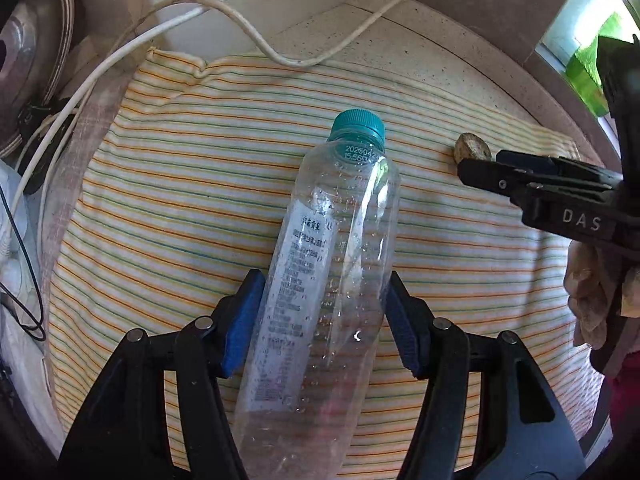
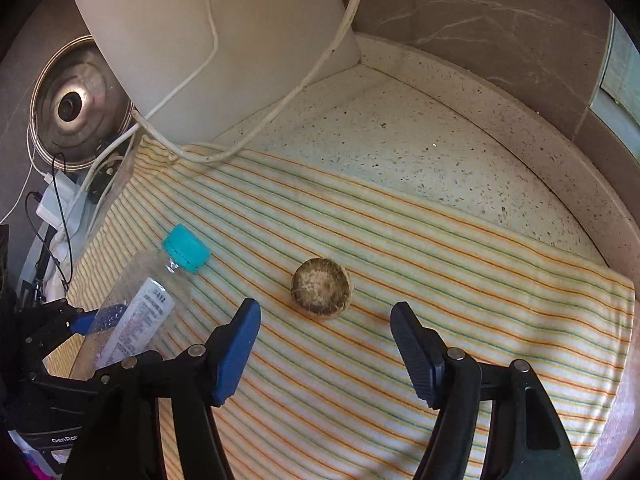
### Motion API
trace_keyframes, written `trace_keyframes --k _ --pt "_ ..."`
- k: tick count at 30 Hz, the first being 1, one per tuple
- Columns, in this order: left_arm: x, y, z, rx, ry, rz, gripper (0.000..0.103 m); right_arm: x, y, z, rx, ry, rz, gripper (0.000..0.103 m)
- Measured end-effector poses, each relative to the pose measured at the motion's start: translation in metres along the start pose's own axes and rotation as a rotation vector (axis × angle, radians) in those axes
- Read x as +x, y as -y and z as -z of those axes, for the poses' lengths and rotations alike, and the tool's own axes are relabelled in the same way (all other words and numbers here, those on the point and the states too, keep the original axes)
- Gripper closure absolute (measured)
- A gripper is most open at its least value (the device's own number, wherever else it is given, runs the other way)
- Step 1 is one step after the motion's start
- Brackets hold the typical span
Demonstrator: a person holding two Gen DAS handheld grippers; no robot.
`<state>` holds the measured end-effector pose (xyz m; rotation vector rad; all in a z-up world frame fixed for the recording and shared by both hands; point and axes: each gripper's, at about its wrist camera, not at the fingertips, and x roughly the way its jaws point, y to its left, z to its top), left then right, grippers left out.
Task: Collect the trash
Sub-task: 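Grasp the round brown bottle cap with the right tool while the left tool holds the bottle, then carry the bottle and brown cap down over the blue basket with both tools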
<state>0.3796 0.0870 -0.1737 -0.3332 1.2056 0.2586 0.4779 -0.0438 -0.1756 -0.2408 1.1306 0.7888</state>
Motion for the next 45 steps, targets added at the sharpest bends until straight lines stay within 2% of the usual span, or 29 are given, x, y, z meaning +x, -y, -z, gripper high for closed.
trace_keyframes --k 3,5,7,10,16,28,39,45 --pt "-0.008 -0.012 0.001 -0.038 0.021 0.013 0.043 0.008 -0.001 -0.002 -0.016 -0.017 0.03 0.047" --pt "-0.012 -0.017 0.006 -0.052 0.03 0.012 0.043 0.008 -0.003 -0.002 -0.032 -0.008 0.051 0.063" --pt "-0.019 -0.022 0.012 -0.064 0.041 0.008 0.043 0.006 -0.003 -0.002 -0.028 -0.003 0.028 0.07" --pt "-0.034 -0.027 0.018 -0.084 0.062 0.011 0.043 -0.001 -0.004 0.0 -0.025 0.02 0.037 0.07" --pt "-0.054 -0.025 0.028 -0.09 0.101 -0.011 0.043 -0.023 -0.012 0.015 0.0 0.054 -0.006 0.07" --pt "-0.104 -0.044 0.072 -0.107 0.154 -0.028 0.043 -0.067 -0.062 0.061 -0.015 0.092 -0.085 0.07" --pt "-0.14 -0.064 0.138 -0.058 0.176 -0.014 0.043 -0.108 -0.106 0.126 0.01 0.122 -0.08 0.07" --pt "-0.157 -0.072 0.186 -0.004 0.173 0.016 0.043 -0.131 -0.134 0.172 0.053 0.142 -0.04 0.07"
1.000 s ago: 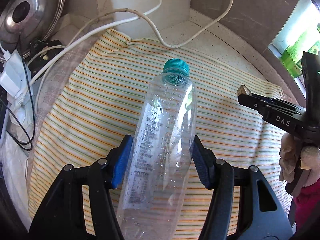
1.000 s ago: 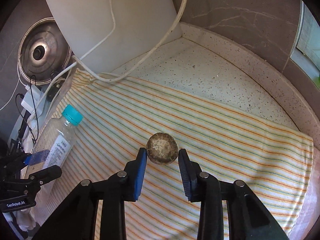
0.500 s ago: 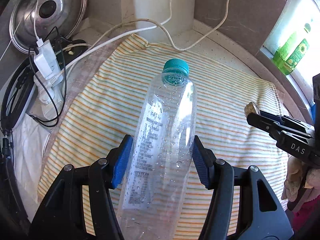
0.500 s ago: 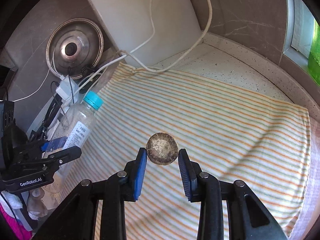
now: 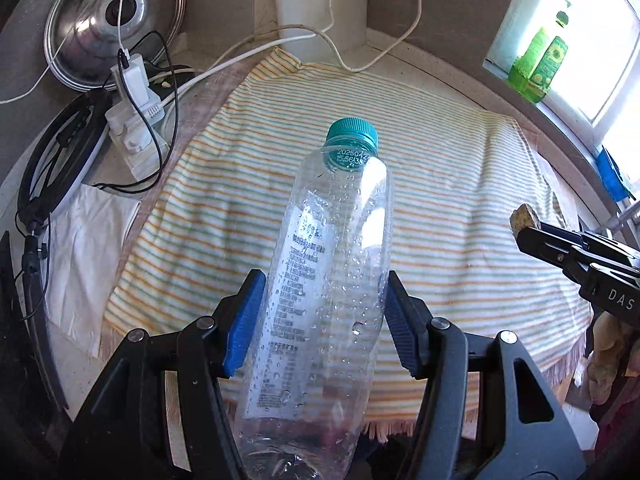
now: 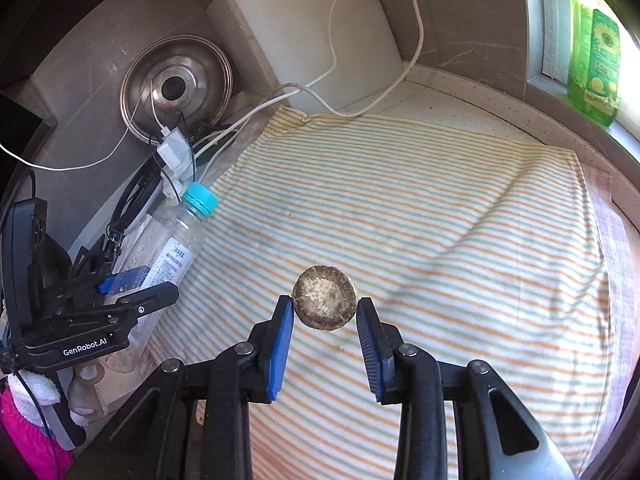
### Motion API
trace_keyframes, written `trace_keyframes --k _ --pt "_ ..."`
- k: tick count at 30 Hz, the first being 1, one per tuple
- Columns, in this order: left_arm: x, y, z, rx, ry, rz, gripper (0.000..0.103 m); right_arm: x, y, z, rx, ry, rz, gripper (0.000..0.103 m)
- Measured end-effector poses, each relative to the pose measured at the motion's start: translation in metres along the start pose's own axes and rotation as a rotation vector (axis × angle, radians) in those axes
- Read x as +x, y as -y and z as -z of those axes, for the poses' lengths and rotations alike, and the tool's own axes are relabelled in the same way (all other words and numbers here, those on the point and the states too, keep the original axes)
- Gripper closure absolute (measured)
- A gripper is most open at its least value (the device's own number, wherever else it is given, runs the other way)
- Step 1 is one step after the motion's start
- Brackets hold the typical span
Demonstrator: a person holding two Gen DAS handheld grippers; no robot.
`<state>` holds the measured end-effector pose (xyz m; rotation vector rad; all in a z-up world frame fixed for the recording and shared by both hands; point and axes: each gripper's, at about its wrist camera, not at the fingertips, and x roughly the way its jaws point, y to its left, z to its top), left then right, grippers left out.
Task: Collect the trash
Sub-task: 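Carry the bottle and brown cap down over the blue basket with both tools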
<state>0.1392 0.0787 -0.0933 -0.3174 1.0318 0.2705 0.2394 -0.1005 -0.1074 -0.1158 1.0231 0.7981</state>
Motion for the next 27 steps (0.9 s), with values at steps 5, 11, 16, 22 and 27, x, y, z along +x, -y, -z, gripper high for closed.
trace_keyframes --k 5,11,16,22,27 --pt "-0.022 -0.009 0.04 0.041 -0.003 0.038 0.043 -0.023 -0.027 0.041 0.024 0.02 0.049 0.07" --pt "-0.041 -0.017 0.083 0.102 -0.021 0.055 0.043 -0.044 -0.061 0.088 0.05 0.032 0.082 0.07" --pt "-0.052 -0.028 0.11 0.086 -0.039 0.076 0.043 -0.053 -0.08 0.12 0.057 0.019 0.088 0.07" --pt "-0.055 -0.036 0.147 0.054 -0.076 0.086 0.043 -0.056 -0.097 0.152 0.042 0.003 0.067 0.07" --pt "-0.051 -0.043 0.177 0.012 -0.117 0.093 0.043 -0.046 -0.105 0.179 0.023 -0.042 0.044 0.07"
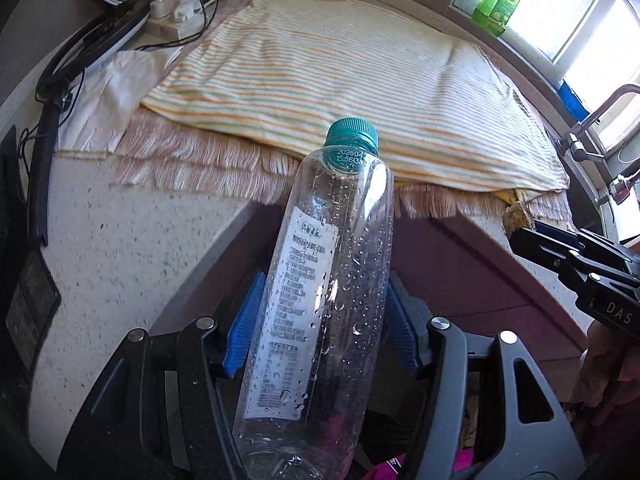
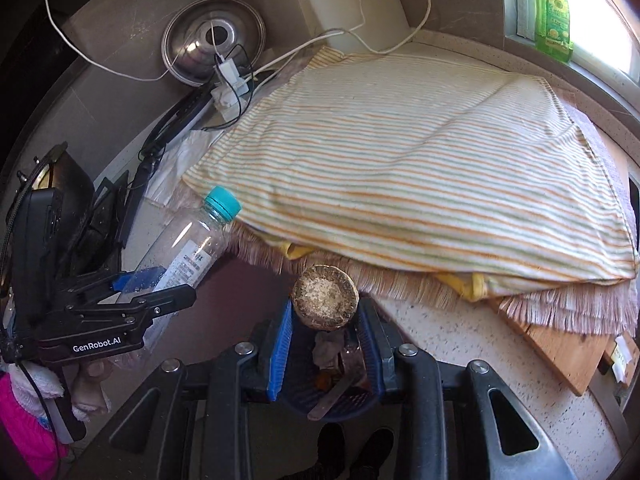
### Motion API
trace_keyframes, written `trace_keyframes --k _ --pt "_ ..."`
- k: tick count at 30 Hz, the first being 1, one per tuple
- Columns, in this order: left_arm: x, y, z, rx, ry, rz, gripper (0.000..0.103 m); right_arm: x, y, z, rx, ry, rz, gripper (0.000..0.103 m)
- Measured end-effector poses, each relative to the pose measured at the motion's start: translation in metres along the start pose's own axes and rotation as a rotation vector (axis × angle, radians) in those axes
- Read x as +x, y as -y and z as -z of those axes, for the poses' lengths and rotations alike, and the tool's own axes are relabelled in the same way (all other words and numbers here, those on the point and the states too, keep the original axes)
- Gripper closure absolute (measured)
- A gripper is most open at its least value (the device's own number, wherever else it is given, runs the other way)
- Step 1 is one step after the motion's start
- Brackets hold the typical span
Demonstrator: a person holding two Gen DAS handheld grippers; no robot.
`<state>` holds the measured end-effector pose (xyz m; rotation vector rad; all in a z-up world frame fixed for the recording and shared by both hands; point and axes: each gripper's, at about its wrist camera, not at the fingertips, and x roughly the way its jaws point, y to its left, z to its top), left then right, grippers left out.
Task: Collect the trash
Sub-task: 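Carry the bottle and brown cap down over the blue basket with both tools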
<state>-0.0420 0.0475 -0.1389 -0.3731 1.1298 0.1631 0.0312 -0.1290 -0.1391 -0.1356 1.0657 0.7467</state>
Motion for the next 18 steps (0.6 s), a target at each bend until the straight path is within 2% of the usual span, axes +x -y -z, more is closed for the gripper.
trace_keyframes --k 7,14,18 --pt "0.019 -0.003 0.044 -0.035 -0.078 0.005 0.043 0.027 -0.001 0.039 -0.015 -0.09 -0.021 0.07" --pt "0.065 0.004 0.076 -0.024 -0.19 -0.001 0.043 0.06 -0.004 0.071 -0.028 -0.169 -0.007 0.07" --pt "0.096 0.008 0.089 0.003 -0.248 -0.029 0.043 0.075 -0.001 0.083 -0.03 -0.198 0.012 0.07"
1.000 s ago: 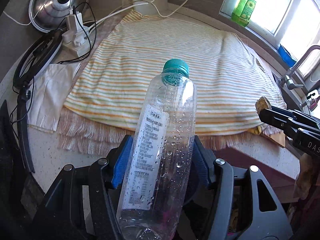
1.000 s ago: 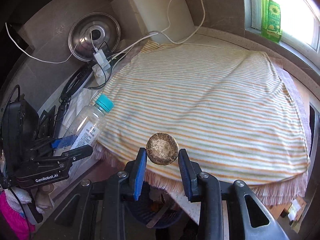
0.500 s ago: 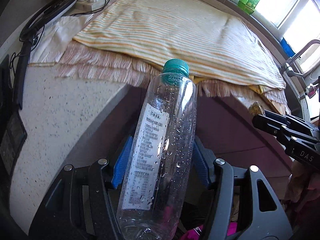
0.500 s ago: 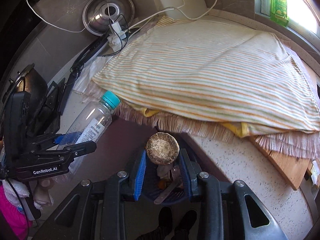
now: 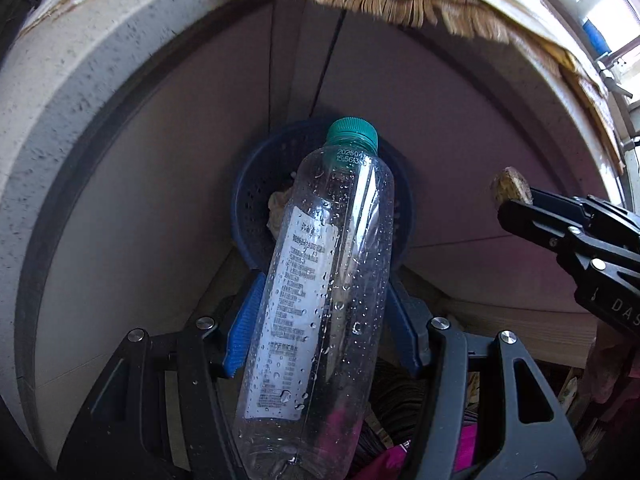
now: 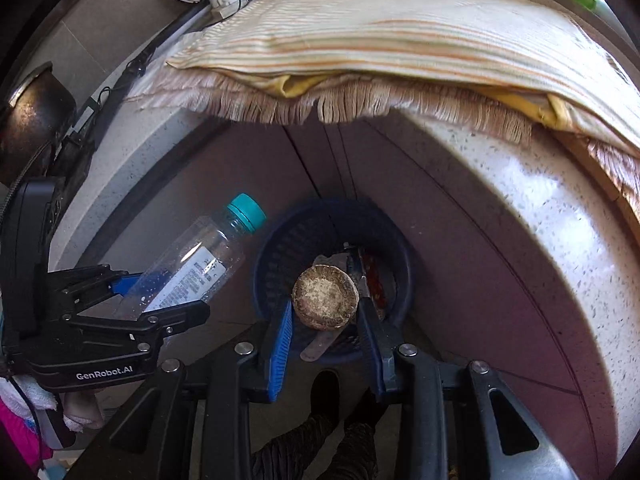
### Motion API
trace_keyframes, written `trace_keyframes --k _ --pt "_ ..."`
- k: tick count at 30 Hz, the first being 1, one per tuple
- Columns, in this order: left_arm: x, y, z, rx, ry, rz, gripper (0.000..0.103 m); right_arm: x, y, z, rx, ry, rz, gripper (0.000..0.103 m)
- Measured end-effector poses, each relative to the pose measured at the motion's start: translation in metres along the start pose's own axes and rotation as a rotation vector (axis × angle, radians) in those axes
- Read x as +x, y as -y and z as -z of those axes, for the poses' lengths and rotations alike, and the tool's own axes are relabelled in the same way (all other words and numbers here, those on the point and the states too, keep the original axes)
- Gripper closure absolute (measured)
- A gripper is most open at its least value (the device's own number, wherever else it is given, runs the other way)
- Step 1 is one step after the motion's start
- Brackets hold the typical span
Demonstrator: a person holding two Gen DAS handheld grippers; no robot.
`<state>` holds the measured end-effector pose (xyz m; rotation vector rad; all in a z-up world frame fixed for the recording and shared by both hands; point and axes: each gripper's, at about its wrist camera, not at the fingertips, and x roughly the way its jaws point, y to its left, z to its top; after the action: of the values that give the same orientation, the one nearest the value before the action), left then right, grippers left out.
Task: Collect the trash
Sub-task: 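Carry the bottle and brown cap down over the blue basket with both tools, then open both tools to drop the bottle and cap into the basket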
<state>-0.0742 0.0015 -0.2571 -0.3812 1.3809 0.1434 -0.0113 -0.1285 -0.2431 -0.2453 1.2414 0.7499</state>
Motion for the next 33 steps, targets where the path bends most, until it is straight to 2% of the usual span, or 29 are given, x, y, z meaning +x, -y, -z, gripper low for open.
trace_keyframes --k 9,15,23,33 --pt "0.055 0.0 -0.003 -0.017 -0.075 -0.011 0.043 0.038 0.01 0.009 0.012 -0.05 0.045 0.07" --pt "0.075 -0.011 -0.005 -0.035 -0.102 -0.015 0.043 0.061 0.009 0.011 0.02 -0.072 0.057 0.07" --pt "0.073 -0.009 -0.005 -0.034 -0.105 -0.026 0.043 0.08 0.004 0.005 0.034 -0.081 0.074 0.07" --pt "0.078 -0.012 -0.013 -0.023 -0.102 -0.049 0.043 0.085 0.004 0.006 0.043 -0.079 0.091 0.07"
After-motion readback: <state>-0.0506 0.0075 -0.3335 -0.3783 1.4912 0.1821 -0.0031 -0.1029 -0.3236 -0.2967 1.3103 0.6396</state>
